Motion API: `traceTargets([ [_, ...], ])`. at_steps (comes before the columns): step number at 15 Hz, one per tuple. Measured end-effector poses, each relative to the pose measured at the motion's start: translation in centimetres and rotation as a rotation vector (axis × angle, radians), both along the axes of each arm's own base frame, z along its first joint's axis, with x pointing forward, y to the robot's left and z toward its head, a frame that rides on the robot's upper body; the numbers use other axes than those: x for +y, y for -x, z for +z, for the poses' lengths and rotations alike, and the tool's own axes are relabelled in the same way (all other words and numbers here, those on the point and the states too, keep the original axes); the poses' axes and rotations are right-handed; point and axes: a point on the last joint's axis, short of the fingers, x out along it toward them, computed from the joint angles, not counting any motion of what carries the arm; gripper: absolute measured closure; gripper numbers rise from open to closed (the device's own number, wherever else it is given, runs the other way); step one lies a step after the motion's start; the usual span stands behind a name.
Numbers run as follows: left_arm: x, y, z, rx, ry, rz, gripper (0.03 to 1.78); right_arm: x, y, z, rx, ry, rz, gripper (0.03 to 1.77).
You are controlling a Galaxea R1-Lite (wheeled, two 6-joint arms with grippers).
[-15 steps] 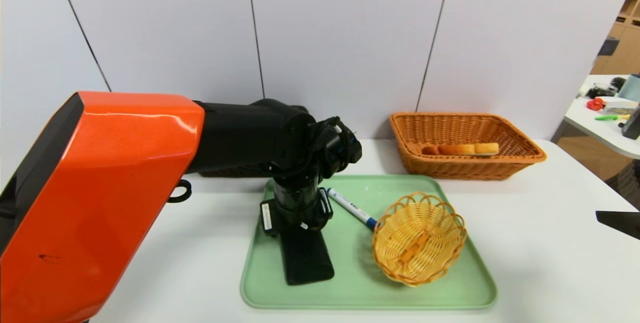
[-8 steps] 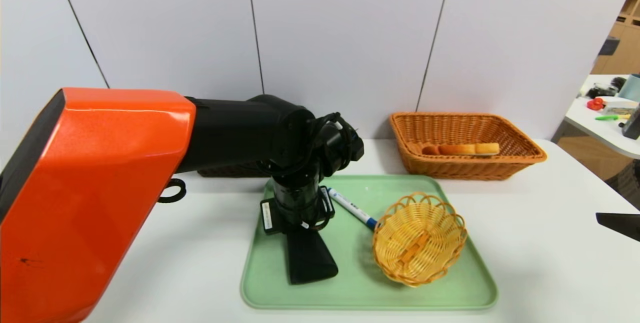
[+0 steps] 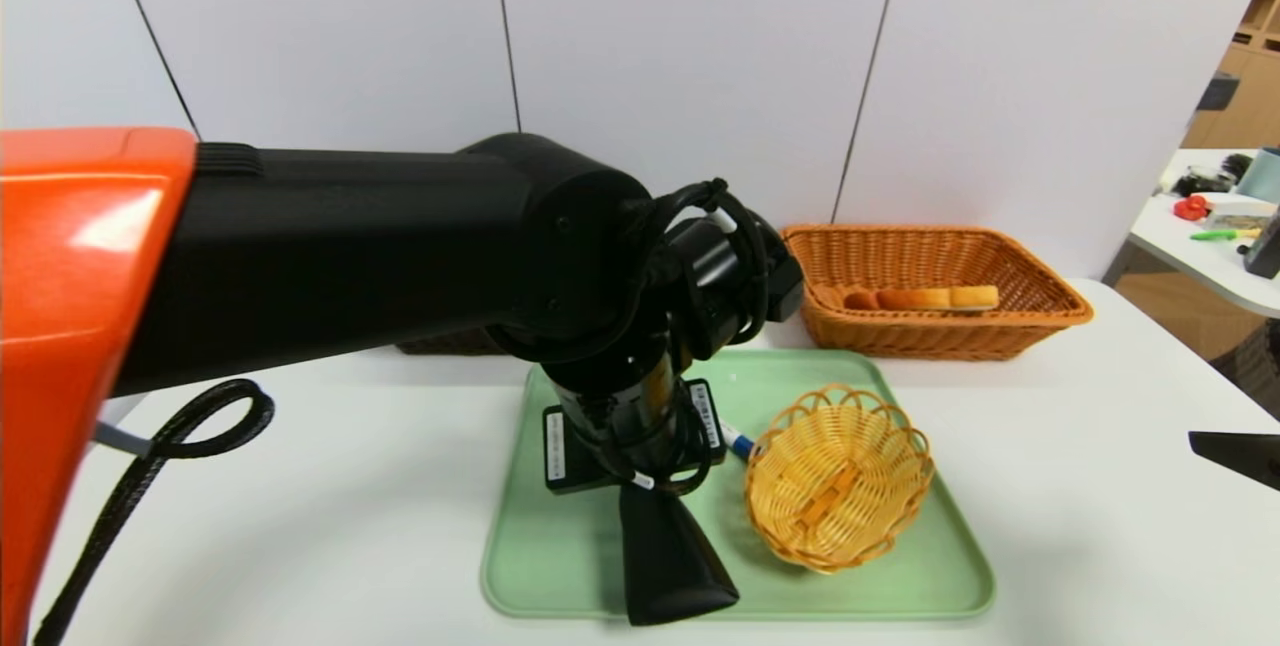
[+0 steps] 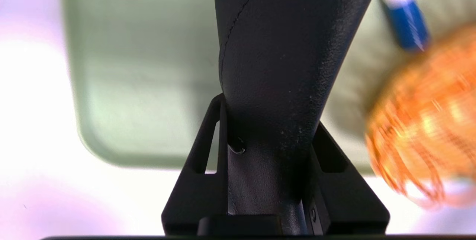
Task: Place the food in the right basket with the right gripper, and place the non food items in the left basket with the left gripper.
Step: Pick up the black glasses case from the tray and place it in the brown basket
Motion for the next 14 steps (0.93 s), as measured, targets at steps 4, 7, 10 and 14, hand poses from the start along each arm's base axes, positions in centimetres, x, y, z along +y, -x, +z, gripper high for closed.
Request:
traceTargets([
  [4, 0.3, 2.6, 3.8, -0.050, 0.100, -0.100, 1.27, 0.0, 0.1, -0.4, 0.012, 0.001, -0.002, 0.10],
  [7, 1.5, 4.1, 7.2, -0.105, 0.205, -0.157, 1.30, 0.0, 0.3, -0.3, 0.006, 0.002, -0.004, 0.10],
  [10, 3.7, 3.4, 10.4, -0.226, 0.342, -0.095, 1.30, -0.1, 0.6, -0.6, 0.011, 0.002, -0.010, 0.10],
  [14, 8.9, -0.8, 13.2, -0.405, 0.437, 0.128, 1.32, -0.1, 1.0, -0.7, 0.005, 0.002, -0.013, 0.10],
])
